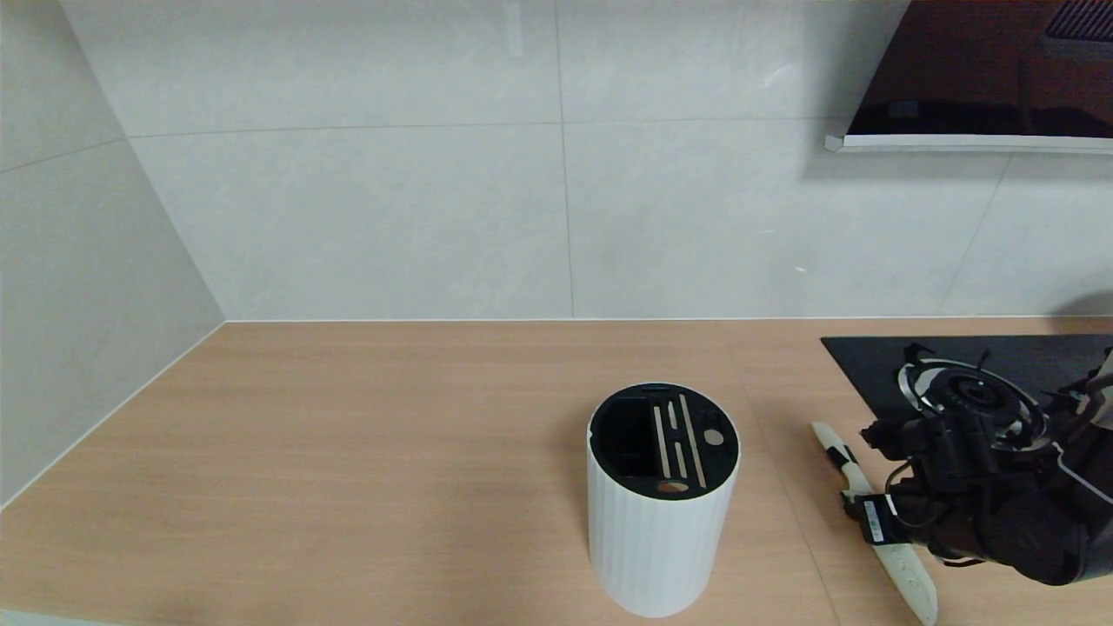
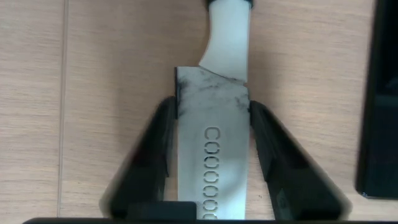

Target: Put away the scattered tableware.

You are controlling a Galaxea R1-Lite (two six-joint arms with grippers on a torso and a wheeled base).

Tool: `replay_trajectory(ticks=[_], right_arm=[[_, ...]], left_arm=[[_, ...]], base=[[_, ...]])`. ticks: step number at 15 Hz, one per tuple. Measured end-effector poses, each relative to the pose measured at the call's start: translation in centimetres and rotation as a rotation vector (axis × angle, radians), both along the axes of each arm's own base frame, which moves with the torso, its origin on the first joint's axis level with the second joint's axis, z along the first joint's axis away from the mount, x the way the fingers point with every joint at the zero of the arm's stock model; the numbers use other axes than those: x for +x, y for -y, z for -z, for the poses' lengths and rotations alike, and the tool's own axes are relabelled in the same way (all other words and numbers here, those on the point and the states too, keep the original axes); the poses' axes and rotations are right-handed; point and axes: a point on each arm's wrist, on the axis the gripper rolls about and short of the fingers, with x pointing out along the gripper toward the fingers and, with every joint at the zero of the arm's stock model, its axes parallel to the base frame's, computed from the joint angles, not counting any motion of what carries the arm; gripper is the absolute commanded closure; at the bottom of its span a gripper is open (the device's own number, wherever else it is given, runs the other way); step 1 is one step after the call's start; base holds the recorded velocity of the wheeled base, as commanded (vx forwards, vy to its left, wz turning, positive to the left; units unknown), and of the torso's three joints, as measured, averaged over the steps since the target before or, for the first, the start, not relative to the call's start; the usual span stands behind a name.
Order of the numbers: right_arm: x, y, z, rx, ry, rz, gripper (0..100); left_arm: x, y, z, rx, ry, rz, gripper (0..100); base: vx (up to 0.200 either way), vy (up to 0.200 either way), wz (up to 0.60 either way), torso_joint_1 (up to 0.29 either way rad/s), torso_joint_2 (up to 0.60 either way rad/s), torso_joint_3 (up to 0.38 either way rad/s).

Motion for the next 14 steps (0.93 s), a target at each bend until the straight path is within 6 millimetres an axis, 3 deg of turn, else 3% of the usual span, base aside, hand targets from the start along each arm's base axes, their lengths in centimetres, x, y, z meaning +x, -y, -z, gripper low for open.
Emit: replay_trajectory(ticks=[7, 14], right_arm=[[-0.1, 0.0, -1.1, 0.003, 0.042, 0.001, 100], [-2.0, 0.1, -8.5, 0.03, 0.294, -0.007, 100]], left_arm=[[0.0, 0.0, 0.0, 0.0, 0.0, 0.0, 0], [0.0, 0.0, 0.0, 0.007, 0.002, 0.001, 0]], base=[[0.0, 0.0, 0.0, 0.0, 0.0, 0.0], [0.0, 0.0, 0.0, 0.0, 0.0, 0.0]])
